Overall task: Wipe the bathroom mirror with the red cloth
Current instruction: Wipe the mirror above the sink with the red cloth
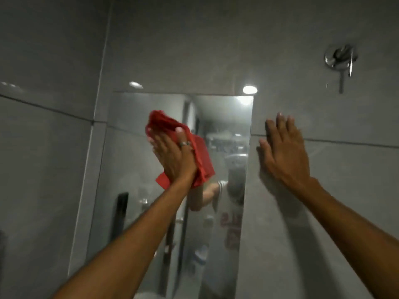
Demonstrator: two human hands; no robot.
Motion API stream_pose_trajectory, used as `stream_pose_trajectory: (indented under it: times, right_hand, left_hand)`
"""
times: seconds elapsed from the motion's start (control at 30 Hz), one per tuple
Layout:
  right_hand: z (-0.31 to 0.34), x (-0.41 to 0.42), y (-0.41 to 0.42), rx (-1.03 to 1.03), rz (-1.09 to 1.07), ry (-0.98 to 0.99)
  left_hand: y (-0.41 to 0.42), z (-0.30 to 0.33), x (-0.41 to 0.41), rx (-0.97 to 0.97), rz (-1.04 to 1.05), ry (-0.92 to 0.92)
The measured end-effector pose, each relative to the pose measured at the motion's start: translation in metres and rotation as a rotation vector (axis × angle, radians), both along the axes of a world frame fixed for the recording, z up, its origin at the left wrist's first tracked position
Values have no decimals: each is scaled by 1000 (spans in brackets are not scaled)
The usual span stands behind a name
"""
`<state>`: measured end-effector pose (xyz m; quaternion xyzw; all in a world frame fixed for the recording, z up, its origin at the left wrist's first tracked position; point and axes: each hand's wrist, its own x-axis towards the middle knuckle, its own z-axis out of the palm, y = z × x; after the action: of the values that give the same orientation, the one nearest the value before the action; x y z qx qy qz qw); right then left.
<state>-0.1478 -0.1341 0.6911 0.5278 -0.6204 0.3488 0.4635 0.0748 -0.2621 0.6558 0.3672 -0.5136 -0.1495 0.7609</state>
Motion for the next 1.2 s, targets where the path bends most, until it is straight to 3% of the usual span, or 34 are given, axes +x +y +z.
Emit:
stream_pose_trajectory:
  times: [0.07, 0.13, 0.33, 0.4, 0.53, 0.6, 0.67, 0.8, 0.87, 0.9, 1.07, 1.13, 1.2]
  right_hand:
    - [3, -1, -11, -21, -57, 33]
    - [-11, -6, -28, -101, -86, 90]
    - [-11, -16, -35, -154, -106, 105]
    - [-12, -16, -35, -159, -89, 110]
    - [-14, -17, -32, -168, -34, 75]
    - [-17, -18, -29, -164, -11, 70]
    - [-19, -18, -27, -167, -15, 70]
    - [-19, -16, -28, -177, -32, 69]
    - [-20, -16, -29, -189, -21, 60]
    - [-20, -16, -30, -199, -11, 57]
    - [-21, -17, -29, -230, 35, 62]
    - [-21, -17, -29, -225, 27, 53]
    - [-21, -17, -29, -221, 5, 51]
  left_hand:
    - [-9, 23, -16, -68, 212, -255]
    - [-20, 46, -28, -73, 312, -317]
    - [0, 104, -65, -31, 338, -248]
    - [5, 99, -82, -234, 349, -435]
    - [-6, 71, -70, -759, 394, -999]
    - [-22, 72, -45, -872, 406, -1164]
    - [-34, 85, -24, -809, 435, -1148]
    - [-15, 109, -49, -319, 385, -598]
    - [6, 107, -79, -241, 351, -479]
    - [12, 101, -89, -298, 358, -517]
    - [-7, 54, -77, -875, 408, -1050]
    - [-25, 62, -52, -933, 431, -1157]
    - [-35, 81, -34, -850, 461, -1126]
